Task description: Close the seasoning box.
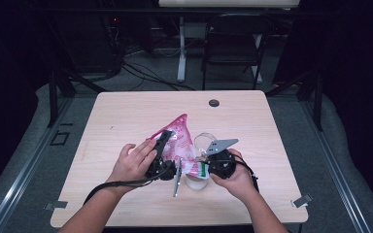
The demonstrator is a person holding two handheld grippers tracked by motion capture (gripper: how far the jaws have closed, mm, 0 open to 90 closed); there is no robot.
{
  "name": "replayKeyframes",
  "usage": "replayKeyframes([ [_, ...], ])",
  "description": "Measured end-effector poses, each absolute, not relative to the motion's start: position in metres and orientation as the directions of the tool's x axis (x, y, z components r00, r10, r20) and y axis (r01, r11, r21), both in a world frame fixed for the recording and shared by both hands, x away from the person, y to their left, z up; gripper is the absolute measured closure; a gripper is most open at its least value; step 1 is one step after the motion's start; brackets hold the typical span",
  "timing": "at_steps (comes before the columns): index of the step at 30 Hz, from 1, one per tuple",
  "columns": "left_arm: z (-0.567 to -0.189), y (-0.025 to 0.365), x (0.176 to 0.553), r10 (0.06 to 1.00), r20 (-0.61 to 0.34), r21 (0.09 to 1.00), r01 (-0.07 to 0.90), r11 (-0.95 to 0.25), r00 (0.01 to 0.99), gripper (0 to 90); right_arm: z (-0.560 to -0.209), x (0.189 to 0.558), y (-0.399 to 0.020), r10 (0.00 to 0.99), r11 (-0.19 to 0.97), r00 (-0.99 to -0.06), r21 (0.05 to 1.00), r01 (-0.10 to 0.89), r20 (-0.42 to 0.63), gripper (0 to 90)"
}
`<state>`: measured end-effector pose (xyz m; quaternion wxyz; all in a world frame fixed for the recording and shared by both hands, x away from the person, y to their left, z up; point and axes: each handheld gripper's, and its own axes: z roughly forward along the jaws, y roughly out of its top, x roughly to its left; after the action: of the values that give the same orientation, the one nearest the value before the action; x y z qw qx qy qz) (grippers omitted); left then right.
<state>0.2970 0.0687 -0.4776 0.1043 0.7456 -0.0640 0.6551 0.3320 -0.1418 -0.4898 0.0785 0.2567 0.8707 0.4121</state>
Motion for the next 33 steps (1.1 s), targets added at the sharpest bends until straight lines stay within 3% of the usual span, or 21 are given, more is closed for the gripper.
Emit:
replayKeyframes([
  [33, -0.4748, 0.0649, 0.2946, 0.025, 0.994, 0.050, -0.249, -0.967, 0.105, 60.8, -0.4903, 0.3333, -0.1445, 0.517, 0.519, -0.851, 0.760, 0.392, 0.087, 90.0],
])
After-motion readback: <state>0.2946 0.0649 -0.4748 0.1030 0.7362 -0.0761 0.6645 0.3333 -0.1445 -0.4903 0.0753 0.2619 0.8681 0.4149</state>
